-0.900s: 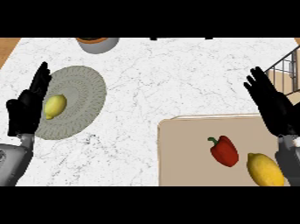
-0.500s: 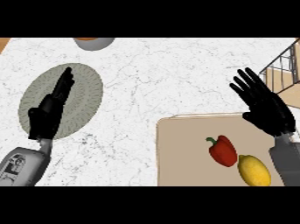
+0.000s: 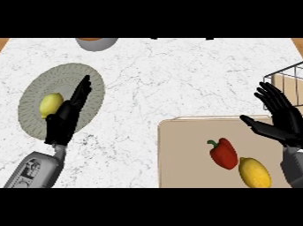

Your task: Pick the bell pepper from the tray and place it in the tiered shelf

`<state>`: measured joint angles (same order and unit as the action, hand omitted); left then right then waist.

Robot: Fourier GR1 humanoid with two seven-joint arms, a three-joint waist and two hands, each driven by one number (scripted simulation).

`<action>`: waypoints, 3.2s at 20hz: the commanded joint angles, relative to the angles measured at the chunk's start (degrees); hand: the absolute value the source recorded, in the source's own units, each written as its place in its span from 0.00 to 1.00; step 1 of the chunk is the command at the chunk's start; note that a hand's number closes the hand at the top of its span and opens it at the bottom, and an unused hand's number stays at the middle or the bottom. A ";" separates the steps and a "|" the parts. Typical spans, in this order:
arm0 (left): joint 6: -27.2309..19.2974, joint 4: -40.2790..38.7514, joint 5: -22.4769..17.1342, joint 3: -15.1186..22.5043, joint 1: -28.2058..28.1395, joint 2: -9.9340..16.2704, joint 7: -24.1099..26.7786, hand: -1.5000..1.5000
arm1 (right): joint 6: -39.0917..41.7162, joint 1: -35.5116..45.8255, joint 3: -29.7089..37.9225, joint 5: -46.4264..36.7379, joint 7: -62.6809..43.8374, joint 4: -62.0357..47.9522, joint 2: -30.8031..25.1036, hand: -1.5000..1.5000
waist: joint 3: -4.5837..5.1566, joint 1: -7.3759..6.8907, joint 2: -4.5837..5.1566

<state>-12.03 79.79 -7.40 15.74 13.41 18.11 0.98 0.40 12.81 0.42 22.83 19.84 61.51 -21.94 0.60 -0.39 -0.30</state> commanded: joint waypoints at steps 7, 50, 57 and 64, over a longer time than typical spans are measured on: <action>-0.74 -1.82 2.27 -0.29 1.11 -3.16 -0.24 0.50 | 21.01 4.19 -1.39 -0.32 -0.34 -5.35 -8.69 0.00 | -0.59 0.22 0.39; 6.81 4.54 9.65 -7.84 -3.96 -8.24 -3.83 0.50 | 33.82 -5.40 -2.18 -23.54 -47.11 49.34 -9.15 0.00 | -0.59 0.39 0.26; 5.64 -1.15 13.28 -7.43 -3.17 -12.15 0.51 0.50 | 35.83 -4.42 -2.52 -27.81 -48.87 48.73 -4.87 0.00 | -0.59 0.42 0.30; 10.31 7.75 11.03 -10.27 -7.41 -9.18 -4.12 0.50 | 36.23 -5.93 -3.94 -35.72 -44.74 45.80 -0.90 0.00 | -0.61 0.14 0.27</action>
<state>-2.97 83.49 3.93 5.97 9.13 8.34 -1.76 37.38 6.10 -1.48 -7.90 -26.23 110.09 -25.59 0.01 -0.02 -0.03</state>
